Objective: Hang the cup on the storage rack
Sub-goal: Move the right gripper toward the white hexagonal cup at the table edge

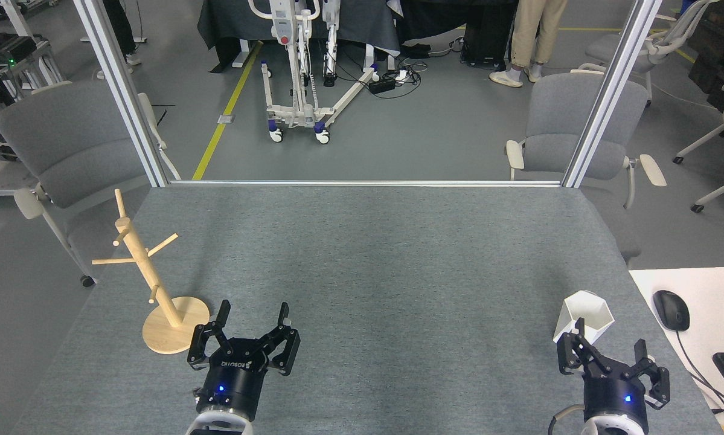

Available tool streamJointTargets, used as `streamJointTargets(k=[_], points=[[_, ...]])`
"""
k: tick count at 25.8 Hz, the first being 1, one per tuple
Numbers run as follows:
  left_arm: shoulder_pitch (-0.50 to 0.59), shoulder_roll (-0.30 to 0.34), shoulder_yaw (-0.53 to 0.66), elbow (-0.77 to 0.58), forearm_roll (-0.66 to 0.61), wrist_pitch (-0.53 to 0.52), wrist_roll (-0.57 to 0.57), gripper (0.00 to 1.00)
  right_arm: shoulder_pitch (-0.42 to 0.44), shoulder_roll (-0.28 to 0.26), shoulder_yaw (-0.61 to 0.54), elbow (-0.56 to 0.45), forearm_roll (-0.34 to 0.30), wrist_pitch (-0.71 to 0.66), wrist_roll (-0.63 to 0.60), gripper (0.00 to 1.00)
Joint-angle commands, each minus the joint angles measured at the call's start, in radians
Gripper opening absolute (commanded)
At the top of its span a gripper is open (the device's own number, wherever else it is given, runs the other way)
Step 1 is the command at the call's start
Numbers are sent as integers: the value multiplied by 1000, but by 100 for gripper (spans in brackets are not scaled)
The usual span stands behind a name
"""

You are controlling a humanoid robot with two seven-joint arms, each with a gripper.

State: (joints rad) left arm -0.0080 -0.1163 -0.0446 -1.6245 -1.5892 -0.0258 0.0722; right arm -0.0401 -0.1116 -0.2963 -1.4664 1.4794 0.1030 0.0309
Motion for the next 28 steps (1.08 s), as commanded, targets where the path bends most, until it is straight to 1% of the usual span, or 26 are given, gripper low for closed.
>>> streamJointTargets(k=[1, 4, 8, 13, 17, 19, 24, 28], points=[[0, 1, -12, 2, -2, 1, 0, 100, 0, -30, -4, 57, -2, 0, -2, 99], [0, 1, -14, 8, -2, -2, 0, 100, -6, -51, -3, 104, -2, -22, -6, 99], [0, 0, -12, 26, -2, 0, 0, 100, -18, -92, -1, 149, -2, -94, -9, 99], [-1, 0, -12, 28, 0, 1, 0, 100, -14, -97, 0, 159, -2, -101, -11, 99], [-3, -2, -12, 32, 3, 3, 0, 100, -26, -128, 0, 192, -5, -157, -14, 99], [-6, -2, -12, 48, 3, 4, 0, 100, -44, -138, -1, 208, -5, -186, -39, 99], [-12, -2, -12, 63, 3, 6, 0, 100, -69, -145, -1, 250, -5, -239, -131, 99], [-12, -2, -11, 64, 3, 7, 0, 100, -81, -146, -3, 270, -5, -296, -137, 99]])
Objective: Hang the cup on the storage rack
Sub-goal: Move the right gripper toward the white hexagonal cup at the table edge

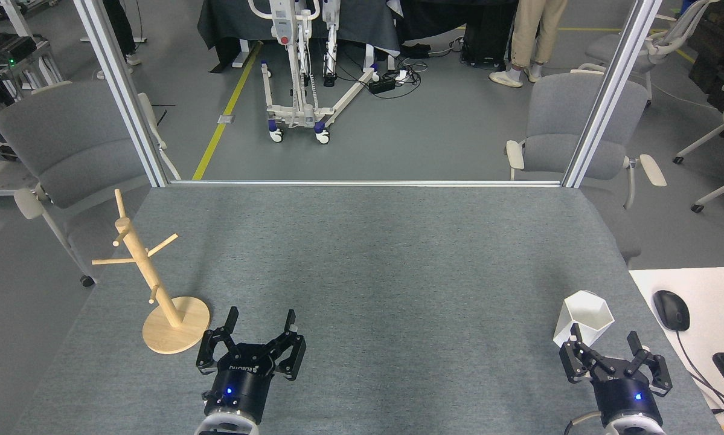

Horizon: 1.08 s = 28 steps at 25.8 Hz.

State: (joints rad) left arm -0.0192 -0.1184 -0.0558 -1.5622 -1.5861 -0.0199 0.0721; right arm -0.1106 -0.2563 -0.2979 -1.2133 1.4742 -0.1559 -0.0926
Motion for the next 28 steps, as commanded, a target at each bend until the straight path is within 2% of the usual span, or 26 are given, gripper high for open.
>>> streamJointTargets(k=[1, 11, 28], points=[[-1, 0, 1, 4, 2, 1, 0, 100, -11, -1, -1, 21, 2, -39, -12, 99], [-4, -1, 2, 37, 2, 1, 3, 100, -43, -37, 0, 92, 6, -40, -13, 99], [-21, -1, 7, 71, 2, 1, 2, 100, -87, -37, 2, 167, 14, -39, -12, 99]])
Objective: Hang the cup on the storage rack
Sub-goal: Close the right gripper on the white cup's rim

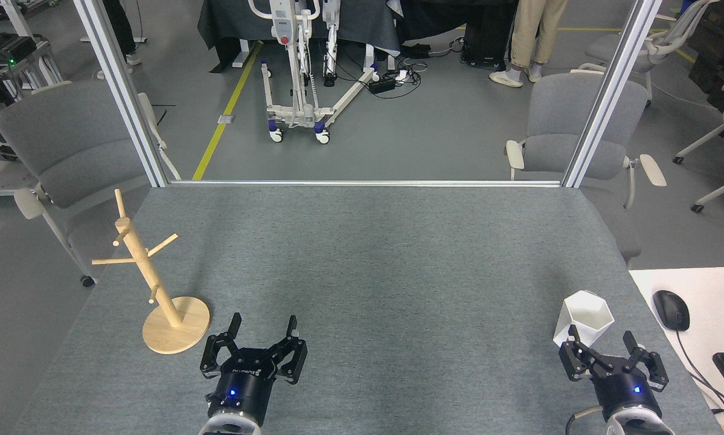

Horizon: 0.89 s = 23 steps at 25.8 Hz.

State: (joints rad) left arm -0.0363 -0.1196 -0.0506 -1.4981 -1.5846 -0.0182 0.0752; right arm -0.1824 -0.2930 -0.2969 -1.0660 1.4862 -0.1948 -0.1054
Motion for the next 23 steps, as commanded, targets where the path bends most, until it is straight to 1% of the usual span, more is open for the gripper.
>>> streamJointTargets(k=[1, 4, 12, 20, 23], points=[[-4, 0, 2, 7, 0, 0, -2, 100, -19, 0, 1, 29, 2, 0, 1, 99], [-4, 0, 2, 7, 0, 0, -2, 100, -46, 0, 2, 51, 2, 0, 0, 99], [-5, 0, 2, 9, 0, 0, 0, 100, -74, -3, 4, 86, 2, 2, 0, 99], [-10, 0, 2, 21, 0, 0, 0, 100, -83, -3, 7, 90, 2, 6, 1, 99], [-10, 0, 2, 24, 0, 0, 0, 100, -98, -3, 10, 115, 2, 8, 1, 99]])
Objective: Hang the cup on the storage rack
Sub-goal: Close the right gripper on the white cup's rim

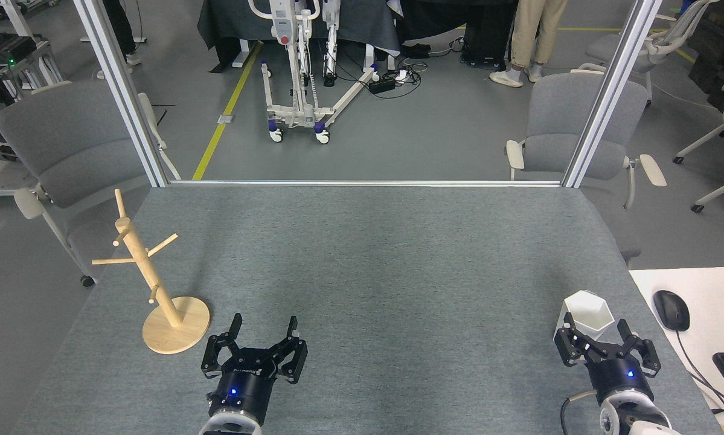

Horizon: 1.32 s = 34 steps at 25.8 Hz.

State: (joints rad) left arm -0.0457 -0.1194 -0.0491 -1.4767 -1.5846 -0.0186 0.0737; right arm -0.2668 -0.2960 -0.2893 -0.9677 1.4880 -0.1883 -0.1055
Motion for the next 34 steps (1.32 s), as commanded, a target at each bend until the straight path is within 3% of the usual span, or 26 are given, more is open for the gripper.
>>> streamJointTargets(k=[1, 34], points=[[0, 0, 0, 4, 1, 0, 0, 100, -20, 0, 2, 24, 0, 1, 0, 99], [-36, 1, 0, 62, 2, 0, 0, 100, -187, 0, 2, 221, 52, 6, 1, 99]])
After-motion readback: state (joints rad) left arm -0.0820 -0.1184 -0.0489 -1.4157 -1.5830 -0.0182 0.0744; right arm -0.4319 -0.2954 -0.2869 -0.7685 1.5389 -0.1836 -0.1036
